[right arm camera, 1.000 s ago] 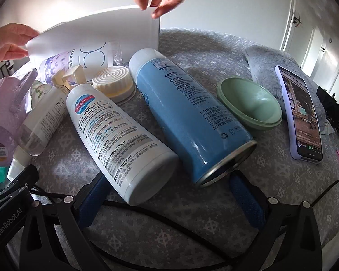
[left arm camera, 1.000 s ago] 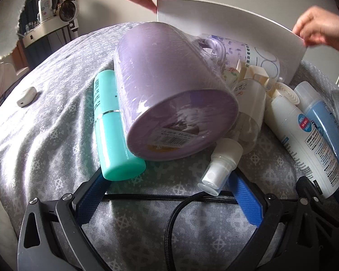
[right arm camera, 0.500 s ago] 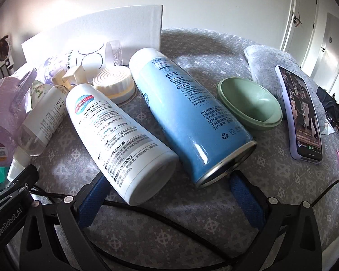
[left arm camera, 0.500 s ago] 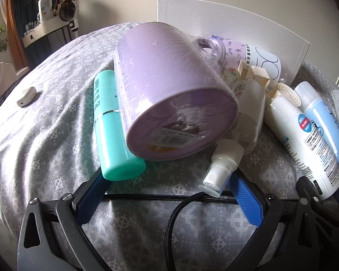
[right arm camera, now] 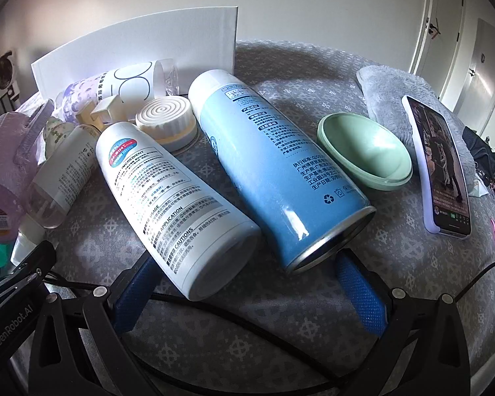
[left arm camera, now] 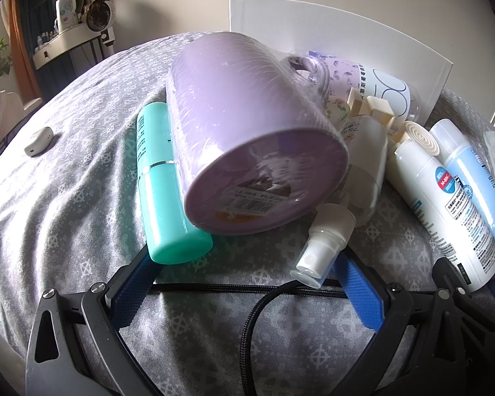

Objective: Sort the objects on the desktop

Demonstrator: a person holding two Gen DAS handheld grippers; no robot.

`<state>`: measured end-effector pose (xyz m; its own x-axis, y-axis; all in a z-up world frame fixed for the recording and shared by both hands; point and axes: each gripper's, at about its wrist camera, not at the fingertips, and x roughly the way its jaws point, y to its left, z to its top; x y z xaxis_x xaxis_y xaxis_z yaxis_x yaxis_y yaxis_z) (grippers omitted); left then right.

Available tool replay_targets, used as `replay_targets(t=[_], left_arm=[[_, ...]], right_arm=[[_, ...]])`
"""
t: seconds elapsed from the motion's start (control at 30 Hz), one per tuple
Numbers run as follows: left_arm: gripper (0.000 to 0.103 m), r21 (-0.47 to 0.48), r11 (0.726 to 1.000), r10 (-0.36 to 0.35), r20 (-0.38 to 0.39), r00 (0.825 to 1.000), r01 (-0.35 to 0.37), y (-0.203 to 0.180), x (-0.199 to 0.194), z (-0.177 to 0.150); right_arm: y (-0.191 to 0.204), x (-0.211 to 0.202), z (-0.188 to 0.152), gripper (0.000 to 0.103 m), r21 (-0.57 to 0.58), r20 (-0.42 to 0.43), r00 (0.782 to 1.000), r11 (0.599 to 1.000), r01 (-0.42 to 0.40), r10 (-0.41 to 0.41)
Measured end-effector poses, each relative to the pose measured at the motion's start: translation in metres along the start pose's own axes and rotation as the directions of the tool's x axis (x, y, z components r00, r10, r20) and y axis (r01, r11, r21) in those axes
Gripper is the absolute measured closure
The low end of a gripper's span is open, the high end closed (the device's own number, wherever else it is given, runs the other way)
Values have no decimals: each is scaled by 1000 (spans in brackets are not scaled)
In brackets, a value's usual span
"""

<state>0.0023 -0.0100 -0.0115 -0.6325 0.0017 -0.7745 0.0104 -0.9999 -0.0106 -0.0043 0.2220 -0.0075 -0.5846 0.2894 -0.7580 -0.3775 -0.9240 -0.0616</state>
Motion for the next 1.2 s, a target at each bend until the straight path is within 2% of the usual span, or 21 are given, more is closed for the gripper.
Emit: replay_targets(t=[0.53,0.7,0.83,0.97,1.2], left_arm=[[0,-2,1000,7,-2,1000,-7,4,3,-8],[0,3,1000,-15,-24,1000,15,7,-3,10],[0,27,998,-55,-100,993,58,11,-7,18],[0,-14,994,-113,-182,977,112,26,-15,21],[0,-128,969,-228,-158,961,209,59,-59,18]], right_arm=[[1,-3,-4,0,3,10,1000,1000,4,-4],[-1,0,-1,0,6,6,1000,1000,7,-8],[-1,1,1,0,5,3,1000,1000,13,-13],[-2,2,2,0,9,2,1000,1000,9,-9],[-2,0,1,0,11,0,1000,1000,10,-10]])
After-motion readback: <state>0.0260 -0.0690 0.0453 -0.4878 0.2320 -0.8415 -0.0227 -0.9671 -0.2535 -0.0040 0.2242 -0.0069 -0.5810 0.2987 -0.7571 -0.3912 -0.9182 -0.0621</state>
